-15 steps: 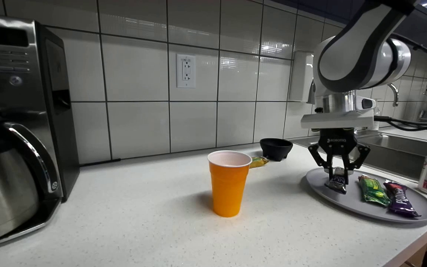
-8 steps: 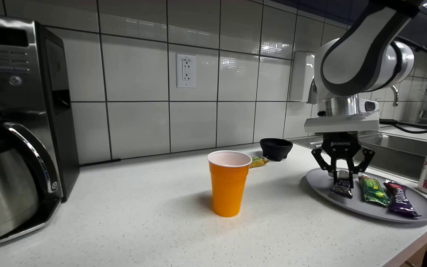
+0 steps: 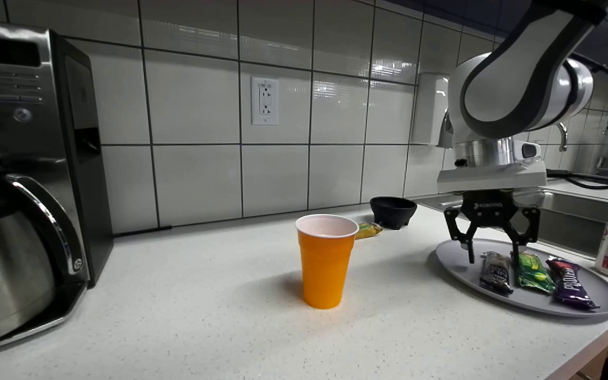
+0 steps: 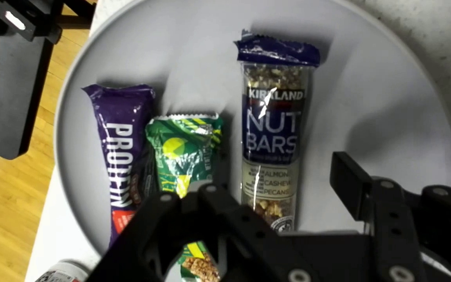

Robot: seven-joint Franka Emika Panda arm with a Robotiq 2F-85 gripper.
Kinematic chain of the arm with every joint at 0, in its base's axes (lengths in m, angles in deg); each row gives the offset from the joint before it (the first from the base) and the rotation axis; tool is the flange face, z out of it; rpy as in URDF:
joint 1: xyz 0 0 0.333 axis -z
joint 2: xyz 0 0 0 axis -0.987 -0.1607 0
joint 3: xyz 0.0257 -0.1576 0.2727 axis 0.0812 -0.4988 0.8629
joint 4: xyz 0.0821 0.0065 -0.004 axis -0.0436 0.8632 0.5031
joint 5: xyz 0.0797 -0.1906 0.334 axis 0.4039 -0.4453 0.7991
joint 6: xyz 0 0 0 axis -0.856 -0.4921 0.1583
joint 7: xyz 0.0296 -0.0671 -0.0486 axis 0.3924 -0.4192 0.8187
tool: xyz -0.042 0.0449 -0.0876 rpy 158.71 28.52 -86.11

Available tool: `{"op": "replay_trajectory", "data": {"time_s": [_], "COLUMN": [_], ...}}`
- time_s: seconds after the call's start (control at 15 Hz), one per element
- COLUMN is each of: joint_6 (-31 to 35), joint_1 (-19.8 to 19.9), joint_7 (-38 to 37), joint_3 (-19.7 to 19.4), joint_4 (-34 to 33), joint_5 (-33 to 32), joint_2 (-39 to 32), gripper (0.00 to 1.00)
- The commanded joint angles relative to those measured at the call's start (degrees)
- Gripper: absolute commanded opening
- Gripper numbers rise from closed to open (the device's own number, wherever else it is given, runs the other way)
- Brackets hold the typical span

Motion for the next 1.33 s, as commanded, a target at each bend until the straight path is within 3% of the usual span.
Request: {"op": "replay_trajectory", "data": {"time_s": [0.0, 0.6, 1.27], "joint_6": [-0.34, 0.07, 1.47], "joint_1": [0.34, 0.19, -1.18], "joint_7": [-1.30, -3.88, -7.40], "joint_3": [0.91, 2.81, 4.16], "joint_4": [0.14, -5.34, -15.02], "joint_5": [-0.19, 1.81, 9.07], "joint_2": [3.00, 1.80, -5.83], "gripper": [0.99, 1.00, 1.00]}}
